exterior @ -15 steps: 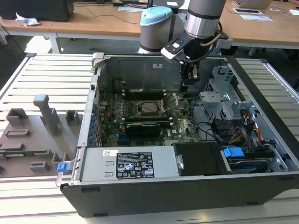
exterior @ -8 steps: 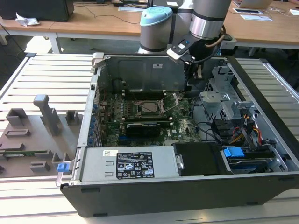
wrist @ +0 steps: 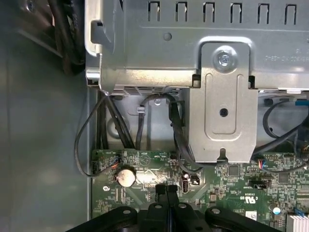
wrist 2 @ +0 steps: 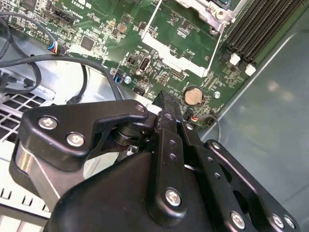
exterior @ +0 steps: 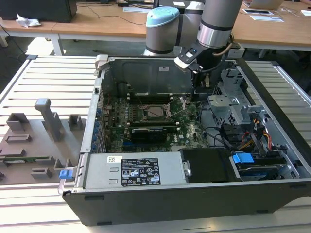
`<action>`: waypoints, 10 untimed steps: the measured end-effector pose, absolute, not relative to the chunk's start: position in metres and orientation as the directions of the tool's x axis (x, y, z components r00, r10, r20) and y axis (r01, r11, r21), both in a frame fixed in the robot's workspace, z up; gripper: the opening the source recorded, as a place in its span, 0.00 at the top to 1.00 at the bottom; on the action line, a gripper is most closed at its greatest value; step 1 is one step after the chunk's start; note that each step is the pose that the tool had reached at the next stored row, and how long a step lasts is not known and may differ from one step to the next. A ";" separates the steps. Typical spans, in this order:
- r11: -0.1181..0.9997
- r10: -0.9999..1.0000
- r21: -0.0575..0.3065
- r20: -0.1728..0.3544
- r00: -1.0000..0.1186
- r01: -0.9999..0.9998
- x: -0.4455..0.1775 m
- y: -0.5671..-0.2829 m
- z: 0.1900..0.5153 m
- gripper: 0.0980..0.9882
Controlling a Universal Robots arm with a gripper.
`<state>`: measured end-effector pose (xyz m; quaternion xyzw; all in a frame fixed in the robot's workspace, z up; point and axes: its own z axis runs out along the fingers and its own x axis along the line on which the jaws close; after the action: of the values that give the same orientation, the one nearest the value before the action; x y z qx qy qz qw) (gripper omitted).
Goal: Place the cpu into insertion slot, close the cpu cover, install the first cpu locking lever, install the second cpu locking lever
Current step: 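Close the cpu cover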
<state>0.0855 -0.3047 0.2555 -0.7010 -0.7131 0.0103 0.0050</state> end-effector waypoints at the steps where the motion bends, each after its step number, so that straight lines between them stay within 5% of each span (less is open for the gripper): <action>1: 0.017 1.000 -0.022 -0.007 -0.017 1.000 0.085 -0.305 0.253 0.99; 10: 0.017 1.000 -0.022 -0.007 -0.017 1.000 0.083 -0.305 0.243 0.99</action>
<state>0.0826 -0.3047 0.2427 -0.7009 -0.7132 0.0106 0.0051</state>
